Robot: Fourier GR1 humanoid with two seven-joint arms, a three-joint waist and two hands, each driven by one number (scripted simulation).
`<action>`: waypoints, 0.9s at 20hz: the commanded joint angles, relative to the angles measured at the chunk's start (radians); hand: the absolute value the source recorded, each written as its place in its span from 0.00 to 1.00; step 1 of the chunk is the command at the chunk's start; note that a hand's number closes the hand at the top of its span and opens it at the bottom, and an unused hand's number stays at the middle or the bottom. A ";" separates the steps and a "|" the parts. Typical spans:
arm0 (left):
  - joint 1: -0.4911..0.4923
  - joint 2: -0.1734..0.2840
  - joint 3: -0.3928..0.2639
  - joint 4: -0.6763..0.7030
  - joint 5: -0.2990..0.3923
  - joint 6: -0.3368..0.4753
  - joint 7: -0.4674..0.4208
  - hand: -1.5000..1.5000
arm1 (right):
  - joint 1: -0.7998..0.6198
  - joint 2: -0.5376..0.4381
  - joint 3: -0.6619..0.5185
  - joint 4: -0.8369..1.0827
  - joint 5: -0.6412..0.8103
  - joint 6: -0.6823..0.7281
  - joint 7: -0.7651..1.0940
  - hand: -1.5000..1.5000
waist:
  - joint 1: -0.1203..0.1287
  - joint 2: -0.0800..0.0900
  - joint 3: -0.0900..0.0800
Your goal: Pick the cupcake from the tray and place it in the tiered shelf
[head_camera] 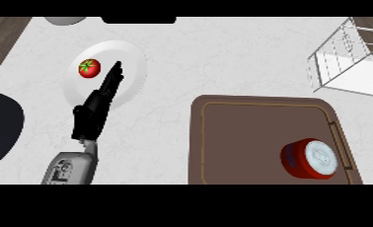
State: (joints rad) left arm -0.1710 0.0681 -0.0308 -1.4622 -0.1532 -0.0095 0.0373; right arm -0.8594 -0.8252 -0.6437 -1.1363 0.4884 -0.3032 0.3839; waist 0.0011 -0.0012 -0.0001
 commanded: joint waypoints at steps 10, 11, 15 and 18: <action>0.059 0.023 0.018 -0.010 0.002 -0.009 -0.041 0.50 | 0.201 -0.254 -0.311 -0.047 -0.159 0.192 0.256 0.00 | -0.035 -0.008 0.000; 0.063 0.011 0.018 -0.055 0.003 0.010 0.017 0.50 | 0.220 -0.291 -0.324 -0.062 -0.167 0.250 0.312 0.00 | -0.038 -0.011 0.000; 0.056 0.017 0.026 -0.045 0.002 0.009 0.000 0.50 | 0.393 -0.338 -0.527 -0.031 -0.254 0.410 0.231 0.00 | -0.053 -0.012 0.002; 0.069 0.039 0.048 -0.030 0.021 -0.013 -0.014 0.50 | 0.528 -0.356 -0.652 -0.014 -0.270 0.528 0.143 0.00 | -0.060 -0.011 0.002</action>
State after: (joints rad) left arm -0.1214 0.0923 0.0051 -1.4758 -0.1417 -0.0129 0.0200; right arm -0.4788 -1.1502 -1.1366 -1.1638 0.2603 0.0945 0.5925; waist -0.0488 -0.0107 0.0009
